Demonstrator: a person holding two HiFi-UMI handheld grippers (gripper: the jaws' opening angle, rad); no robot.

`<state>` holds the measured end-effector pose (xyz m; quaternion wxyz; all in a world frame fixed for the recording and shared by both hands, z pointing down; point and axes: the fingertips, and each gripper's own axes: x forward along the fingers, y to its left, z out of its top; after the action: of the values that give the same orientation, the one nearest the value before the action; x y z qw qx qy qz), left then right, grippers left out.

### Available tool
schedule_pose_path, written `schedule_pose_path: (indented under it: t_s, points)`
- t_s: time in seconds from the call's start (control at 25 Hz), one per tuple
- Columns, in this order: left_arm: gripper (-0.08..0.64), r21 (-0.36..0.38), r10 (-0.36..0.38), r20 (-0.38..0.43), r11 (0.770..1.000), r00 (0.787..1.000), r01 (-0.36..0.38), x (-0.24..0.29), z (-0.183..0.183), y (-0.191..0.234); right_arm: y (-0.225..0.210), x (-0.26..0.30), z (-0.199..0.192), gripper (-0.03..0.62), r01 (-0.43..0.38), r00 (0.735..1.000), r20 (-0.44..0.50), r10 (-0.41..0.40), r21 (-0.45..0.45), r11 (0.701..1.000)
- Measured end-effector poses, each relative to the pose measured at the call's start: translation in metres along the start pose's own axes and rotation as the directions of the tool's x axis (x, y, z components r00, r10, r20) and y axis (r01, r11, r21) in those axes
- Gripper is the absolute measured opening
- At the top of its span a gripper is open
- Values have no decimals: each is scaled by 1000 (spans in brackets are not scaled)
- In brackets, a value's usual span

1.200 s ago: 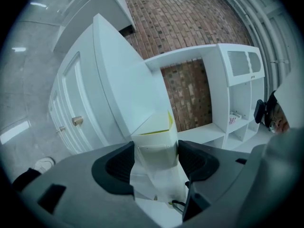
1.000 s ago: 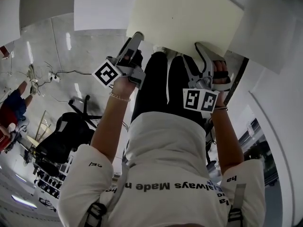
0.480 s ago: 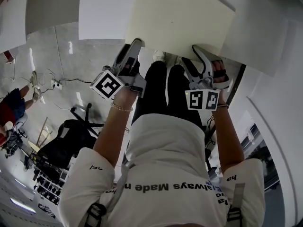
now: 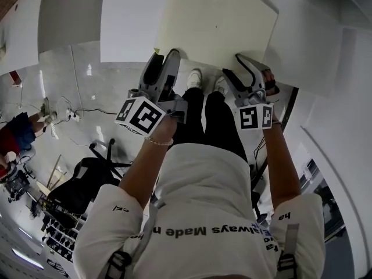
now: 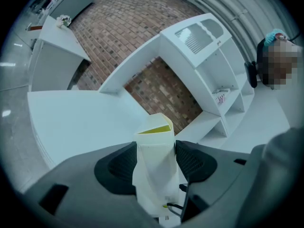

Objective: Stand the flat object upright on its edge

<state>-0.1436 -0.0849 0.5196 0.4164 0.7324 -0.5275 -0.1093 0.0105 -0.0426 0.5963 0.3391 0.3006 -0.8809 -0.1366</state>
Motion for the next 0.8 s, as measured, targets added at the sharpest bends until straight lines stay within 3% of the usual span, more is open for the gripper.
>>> schedule_pose_path:
  t_s: [0.44, 0.8]
  points:
    - [242, 176, -127, 49, 977, 991, 117, 52, 14, -82, -74, 2, -27, 252, 81, 993, 79, -90, 110, 991]
    - [238, 255, -231, 47, 943, 972, 212, 99, 11, -141, -129, -1, -56, 252, 139, 982, 98, -161, 203, 969]
